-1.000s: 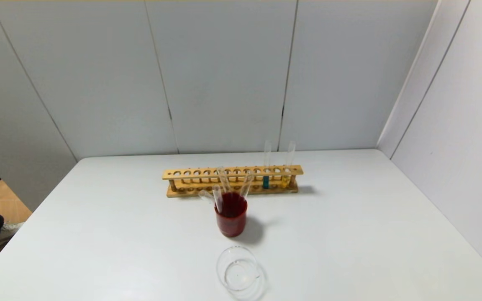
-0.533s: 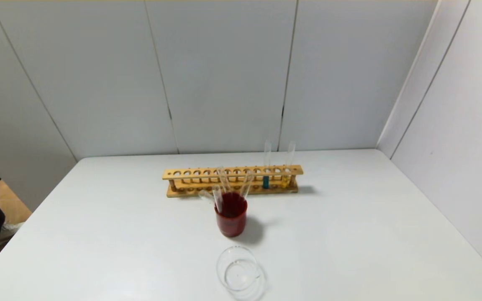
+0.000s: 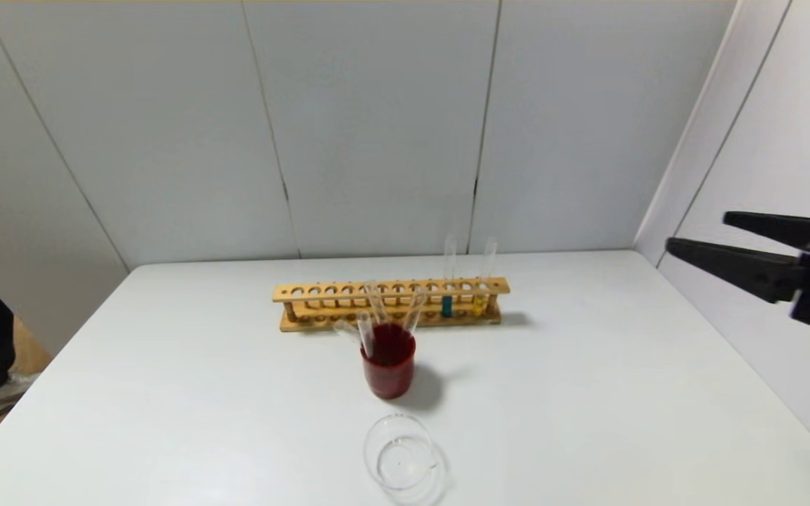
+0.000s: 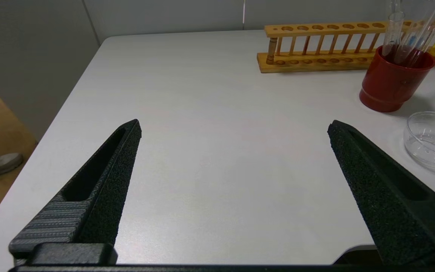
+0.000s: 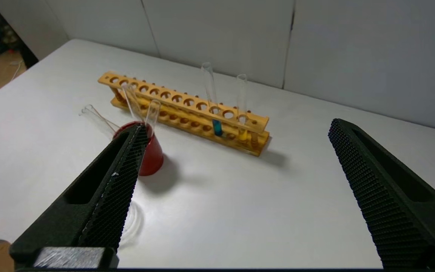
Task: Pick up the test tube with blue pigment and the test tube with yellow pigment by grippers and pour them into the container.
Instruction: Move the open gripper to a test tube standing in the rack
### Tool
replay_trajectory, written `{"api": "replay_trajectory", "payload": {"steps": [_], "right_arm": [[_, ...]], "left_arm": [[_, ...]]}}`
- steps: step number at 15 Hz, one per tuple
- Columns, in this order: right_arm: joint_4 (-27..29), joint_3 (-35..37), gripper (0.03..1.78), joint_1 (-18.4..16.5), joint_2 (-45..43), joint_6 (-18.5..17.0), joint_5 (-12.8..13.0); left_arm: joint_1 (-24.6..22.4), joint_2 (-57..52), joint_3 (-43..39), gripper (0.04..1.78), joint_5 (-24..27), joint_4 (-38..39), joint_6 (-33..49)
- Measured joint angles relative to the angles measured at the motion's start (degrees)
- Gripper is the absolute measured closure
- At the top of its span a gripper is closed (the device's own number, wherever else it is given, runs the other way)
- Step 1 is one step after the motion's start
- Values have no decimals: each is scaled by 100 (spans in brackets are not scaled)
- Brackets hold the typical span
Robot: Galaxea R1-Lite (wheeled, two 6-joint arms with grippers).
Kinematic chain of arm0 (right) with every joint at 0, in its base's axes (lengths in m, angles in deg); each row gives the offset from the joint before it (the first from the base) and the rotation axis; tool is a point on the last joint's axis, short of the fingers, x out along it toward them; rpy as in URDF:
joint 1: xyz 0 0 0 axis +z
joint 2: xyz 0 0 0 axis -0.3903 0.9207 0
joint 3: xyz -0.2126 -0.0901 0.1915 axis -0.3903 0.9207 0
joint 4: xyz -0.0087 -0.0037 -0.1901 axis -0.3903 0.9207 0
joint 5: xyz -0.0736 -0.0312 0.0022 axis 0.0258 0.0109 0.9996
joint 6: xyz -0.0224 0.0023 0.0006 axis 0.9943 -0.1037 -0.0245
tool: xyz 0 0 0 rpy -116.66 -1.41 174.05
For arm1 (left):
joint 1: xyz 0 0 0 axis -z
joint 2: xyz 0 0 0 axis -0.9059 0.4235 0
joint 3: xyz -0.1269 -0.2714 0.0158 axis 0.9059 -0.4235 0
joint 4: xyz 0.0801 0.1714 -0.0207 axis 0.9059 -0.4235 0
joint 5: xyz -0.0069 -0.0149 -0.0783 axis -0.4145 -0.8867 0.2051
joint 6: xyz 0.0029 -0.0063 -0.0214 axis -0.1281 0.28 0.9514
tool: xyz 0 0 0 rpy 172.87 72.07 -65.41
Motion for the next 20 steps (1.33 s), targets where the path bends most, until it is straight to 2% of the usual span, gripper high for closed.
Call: {"api": "replay_trajectory", "payload": {"steps": [2,6,8,11,16,20], "right_arm": [[-859,28,6,221,887,-83,-6],[-3327,135,6,572,2626,-177,16],[-3989,124,6,664,3259,-172,18],[-4118,-52,6,708,3978,-166,18],[-4022,-625,6,649,4820,-166,0],[-3543,-1290,6,629,5298,-146,-15]], "left_arm": [[0,0,0,7,2,-2,-2],[0,0,-5,7,2,-2,-2],[0,0,-5,7,0,0,0],[0,0,-5,7,0,0,-2],[0,0,-2,7,0,-2,0],[0,0,0,7,2,-2,-2]]}}
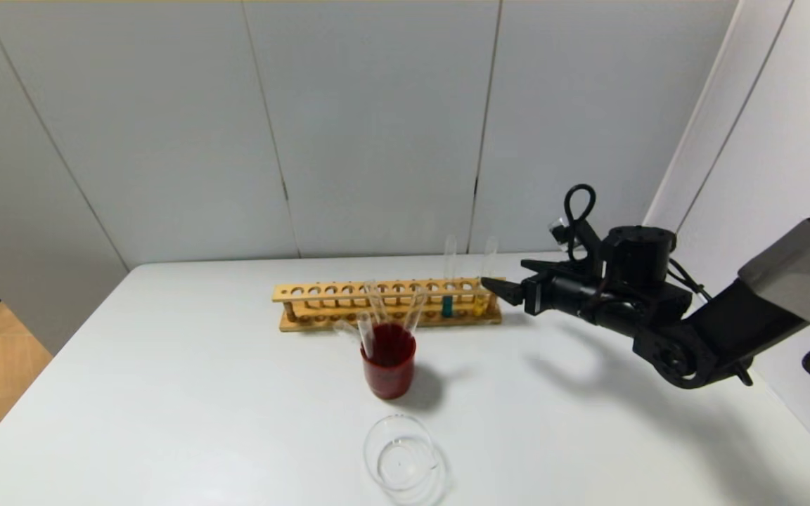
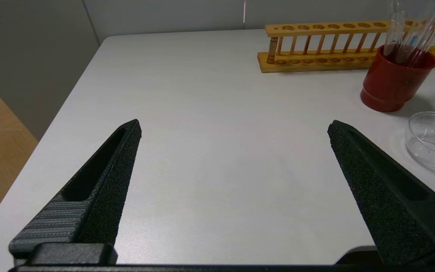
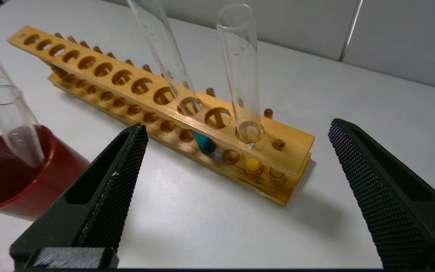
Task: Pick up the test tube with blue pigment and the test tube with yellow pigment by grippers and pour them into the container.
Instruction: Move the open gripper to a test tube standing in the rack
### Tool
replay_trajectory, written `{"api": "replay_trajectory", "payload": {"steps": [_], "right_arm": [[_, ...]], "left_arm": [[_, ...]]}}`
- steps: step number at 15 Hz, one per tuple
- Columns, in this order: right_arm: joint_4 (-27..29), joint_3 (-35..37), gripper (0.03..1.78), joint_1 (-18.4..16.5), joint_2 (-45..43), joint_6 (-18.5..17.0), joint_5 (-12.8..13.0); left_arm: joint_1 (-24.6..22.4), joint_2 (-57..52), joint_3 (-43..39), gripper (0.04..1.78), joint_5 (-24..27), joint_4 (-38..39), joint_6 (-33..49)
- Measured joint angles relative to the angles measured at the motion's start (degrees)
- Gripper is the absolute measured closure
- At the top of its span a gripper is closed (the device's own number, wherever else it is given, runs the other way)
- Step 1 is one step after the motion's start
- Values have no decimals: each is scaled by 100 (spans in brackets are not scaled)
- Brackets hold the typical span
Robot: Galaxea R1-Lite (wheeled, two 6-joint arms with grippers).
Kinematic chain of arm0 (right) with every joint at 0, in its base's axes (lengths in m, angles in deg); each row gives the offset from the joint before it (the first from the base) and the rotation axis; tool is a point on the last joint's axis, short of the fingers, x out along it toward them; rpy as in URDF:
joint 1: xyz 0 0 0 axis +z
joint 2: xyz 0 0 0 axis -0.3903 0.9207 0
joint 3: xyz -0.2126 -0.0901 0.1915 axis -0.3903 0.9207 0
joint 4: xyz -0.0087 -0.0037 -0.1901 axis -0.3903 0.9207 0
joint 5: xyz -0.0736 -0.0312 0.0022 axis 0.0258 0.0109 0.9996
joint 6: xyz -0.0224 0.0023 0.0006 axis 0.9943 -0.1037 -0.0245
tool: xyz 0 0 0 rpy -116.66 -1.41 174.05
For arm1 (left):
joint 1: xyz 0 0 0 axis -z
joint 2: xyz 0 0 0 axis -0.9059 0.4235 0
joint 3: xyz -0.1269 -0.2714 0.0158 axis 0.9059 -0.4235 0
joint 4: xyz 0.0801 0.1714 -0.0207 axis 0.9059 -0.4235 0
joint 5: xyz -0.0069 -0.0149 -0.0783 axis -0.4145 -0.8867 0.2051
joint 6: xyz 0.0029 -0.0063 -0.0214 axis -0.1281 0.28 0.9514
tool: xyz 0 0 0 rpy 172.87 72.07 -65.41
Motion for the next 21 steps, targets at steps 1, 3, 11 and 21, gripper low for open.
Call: {"api": "replay_trajectory", "payload": {"steps": [1,3,11,21], "right_arm": [[174,-208,6,0,110,5,0],[441,-608,6,6,324,6,0],[856,-1629,6,118,958,13,-77],[1117,-2086,24,132,1191,90,-79]], "left_arm": [[0,0,0,7,0,0,0],[0,0,-2,7,0,2,2],[0,0,-2,7,0,0,2],[0,0,-5,7,2,2,0]]}}
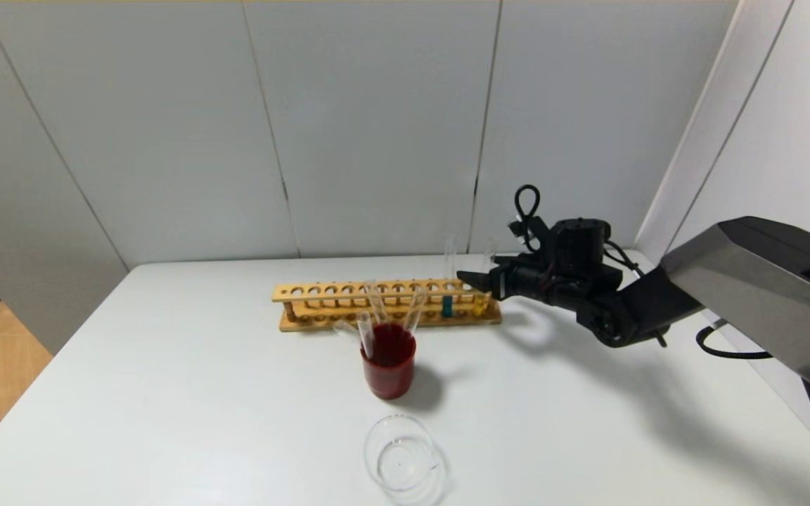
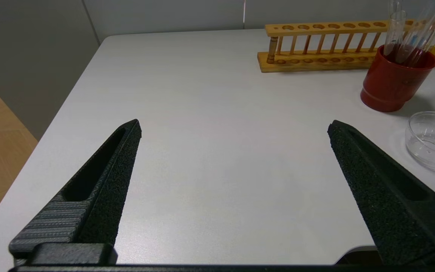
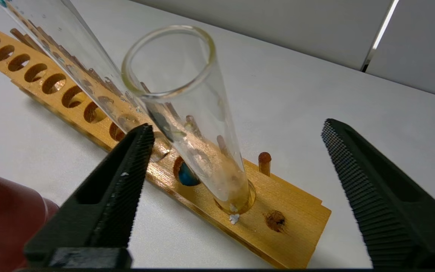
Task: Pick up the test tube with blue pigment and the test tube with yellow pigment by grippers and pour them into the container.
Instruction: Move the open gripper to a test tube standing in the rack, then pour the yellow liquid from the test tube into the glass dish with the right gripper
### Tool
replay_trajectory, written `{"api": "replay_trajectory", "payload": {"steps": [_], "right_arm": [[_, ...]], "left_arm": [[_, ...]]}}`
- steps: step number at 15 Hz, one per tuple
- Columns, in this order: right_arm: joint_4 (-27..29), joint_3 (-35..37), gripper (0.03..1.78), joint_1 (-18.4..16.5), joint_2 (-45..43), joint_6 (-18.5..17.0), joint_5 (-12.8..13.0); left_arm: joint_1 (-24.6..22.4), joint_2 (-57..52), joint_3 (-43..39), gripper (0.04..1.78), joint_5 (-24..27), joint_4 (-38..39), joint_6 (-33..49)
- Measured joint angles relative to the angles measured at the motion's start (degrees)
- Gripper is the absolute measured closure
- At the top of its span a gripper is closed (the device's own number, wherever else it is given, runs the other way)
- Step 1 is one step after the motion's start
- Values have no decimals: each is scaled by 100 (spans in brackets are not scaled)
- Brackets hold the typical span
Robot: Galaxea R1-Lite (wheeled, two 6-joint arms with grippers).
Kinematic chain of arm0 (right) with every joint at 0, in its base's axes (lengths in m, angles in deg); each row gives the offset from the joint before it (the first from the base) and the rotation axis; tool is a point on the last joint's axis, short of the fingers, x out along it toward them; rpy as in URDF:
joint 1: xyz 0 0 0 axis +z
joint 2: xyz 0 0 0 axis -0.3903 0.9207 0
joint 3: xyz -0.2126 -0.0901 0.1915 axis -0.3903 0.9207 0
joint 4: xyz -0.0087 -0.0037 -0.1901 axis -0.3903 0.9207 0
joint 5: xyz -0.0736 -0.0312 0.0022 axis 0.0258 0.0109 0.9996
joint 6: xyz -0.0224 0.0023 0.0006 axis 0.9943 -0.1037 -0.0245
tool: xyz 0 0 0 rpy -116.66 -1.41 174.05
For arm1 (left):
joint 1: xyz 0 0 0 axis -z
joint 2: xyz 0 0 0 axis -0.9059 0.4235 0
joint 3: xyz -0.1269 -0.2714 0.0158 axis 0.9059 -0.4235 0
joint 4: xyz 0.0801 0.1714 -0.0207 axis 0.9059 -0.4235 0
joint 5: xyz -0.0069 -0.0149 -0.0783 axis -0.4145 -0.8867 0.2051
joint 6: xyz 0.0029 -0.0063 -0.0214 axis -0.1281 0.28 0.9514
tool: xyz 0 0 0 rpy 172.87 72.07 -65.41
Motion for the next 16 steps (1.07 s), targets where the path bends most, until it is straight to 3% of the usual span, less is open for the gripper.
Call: {"api": "replay_trajectory", "payload": {"steps": [2,6,8,12,16], "right_arm": [[-5,-20,46,15,21,12,-6],[-13,-28,118,15,21,12,-1],[-27,-30,143,15,2,11,5],[183,-39,145,-10,-321,-52,-4],[257,-583,145,-40,-751,-90,7]], "left_arm": [[0,0,0,7,-5,0,2],[0,0,2,7,-2,-2,2],[0,0,2,7,-2,0,2],[0,0,2,7,-2,-2,2],[0,0,0,7,-2,-2,2]]}}
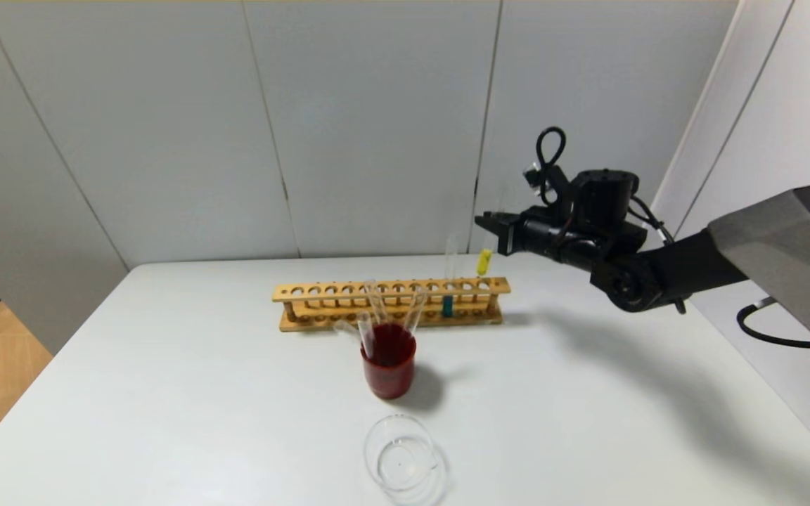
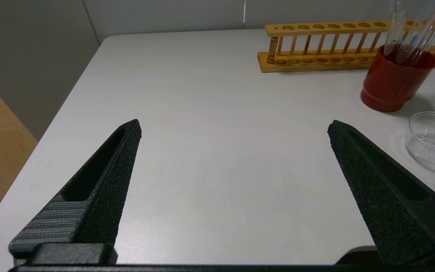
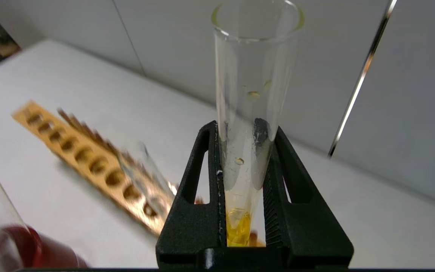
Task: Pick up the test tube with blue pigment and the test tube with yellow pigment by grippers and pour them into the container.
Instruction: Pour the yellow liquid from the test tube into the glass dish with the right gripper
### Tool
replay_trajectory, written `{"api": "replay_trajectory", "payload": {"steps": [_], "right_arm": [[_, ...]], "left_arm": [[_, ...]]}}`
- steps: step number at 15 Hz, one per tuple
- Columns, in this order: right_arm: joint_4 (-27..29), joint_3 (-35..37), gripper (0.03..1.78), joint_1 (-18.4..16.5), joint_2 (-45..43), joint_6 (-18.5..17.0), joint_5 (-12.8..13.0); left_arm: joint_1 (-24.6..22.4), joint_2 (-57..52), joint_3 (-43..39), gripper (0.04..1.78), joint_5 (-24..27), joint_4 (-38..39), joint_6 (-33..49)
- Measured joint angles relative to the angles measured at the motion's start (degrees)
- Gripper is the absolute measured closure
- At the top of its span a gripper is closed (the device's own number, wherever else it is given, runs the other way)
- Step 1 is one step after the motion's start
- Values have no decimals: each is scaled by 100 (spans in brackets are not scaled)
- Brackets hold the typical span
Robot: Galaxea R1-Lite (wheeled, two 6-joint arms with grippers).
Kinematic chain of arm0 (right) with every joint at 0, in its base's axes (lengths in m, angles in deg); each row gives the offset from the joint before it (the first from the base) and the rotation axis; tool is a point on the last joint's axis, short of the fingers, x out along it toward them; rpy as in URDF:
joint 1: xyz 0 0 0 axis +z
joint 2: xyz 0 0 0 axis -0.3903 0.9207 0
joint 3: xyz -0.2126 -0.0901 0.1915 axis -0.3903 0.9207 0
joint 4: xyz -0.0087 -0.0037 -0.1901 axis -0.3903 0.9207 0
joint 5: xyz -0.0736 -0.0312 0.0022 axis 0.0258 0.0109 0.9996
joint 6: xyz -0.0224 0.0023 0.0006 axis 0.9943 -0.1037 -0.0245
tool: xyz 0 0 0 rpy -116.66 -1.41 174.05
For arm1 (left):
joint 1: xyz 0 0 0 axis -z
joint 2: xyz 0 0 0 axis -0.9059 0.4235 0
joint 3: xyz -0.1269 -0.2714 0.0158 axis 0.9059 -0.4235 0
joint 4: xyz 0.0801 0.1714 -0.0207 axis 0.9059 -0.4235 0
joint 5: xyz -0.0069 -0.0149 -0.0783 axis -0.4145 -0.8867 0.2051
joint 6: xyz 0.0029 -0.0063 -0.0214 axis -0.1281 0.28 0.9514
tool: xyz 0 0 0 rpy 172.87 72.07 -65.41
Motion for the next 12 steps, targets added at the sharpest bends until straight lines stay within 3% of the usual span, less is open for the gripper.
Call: {"api": "replay_trajectory", "payload": {"steps": [5,8,10,12], "right_arm": [[780,-291,145,20,-1096,-55,-30],[1382,135,145,93,-2111,39,-35],[1742,861,145,178,-2831,399,-35],[1882,1866,145,302,-3388,1096,-27]], "left_arm": [[0,0,0,7,-2,0,-2],[0,0,0,7,0,0,0],[0,0,0,7,0,2,1],[0,0,0,7,-2,0,0]]}}
